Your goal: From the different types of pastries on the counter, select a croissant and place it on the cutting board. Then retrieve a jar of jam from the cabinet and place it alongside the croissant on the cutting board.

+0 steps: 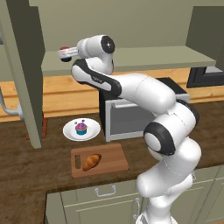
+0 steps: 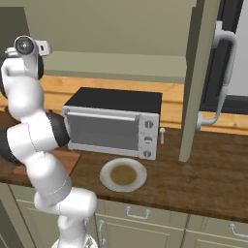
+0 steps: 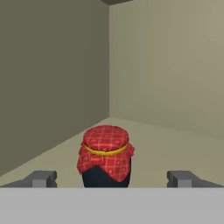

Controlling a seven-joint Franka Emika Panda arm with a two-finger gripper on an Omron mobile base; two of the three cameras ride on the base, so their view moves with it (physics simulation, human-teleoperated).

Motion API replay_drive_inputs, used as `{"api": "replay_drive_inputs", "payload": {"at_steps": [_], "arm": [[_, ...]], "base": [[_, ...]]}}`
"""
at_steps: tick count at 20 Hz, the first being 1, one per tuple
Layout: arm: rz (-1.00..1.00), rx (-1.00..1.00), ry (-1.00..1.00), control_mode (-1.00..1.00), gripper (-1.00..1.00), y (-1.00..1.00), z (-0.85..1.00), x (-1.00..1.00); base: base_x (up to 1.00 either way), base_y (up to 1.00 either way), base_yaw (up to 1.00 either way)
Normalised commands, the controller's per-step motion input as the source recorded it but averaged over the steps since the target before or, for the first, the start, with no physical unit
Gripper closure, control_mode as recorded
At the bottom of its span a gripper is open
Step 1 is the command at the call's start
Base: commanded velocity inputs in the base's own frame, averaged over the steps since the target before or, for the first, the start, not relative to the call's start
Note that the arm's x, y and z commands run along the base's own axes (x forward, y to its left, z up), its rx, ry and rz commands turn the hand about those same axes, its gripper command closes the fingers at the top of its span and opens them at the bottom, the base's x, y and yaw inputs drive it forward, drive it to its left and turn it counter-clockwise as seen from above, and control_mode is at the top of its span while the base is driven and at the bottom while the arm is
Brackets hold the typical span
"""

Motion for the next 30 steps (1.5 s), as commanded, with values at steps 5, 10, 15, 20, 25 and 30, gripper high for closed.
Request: {"api": "replay_drive_inputs", "payload": {"at_steps": [5,10,15,20,25,30], "arm": [[0.00,0.00,0.08,-1.00,-1.00,0.15,0.00,0.11],[0.00,0.00,0.05,-1.00,-1.00,0.00,0.00,0.15],[0.00,0.00,0.07,-1.00,-1.00,0.00,0.00,0.20],[0.00,0.00,0.07,-1.00,-1.00,0.00,-0.04,0.20],[0.00,0.00,0.04,-1.00,-1.00,0.18,-0.14,0.17],[0.00,0.00,0.02,-1.00,1.00,0.22,-0.16,0.06]], "base": [[0.00,0.00,0.00],[0.00,0.00,0.00],[0.00,0.00,0.00],[0.00,0.00,0.00],[0.00,0.00,0.00],[0.00,0.00,0.00]]}}
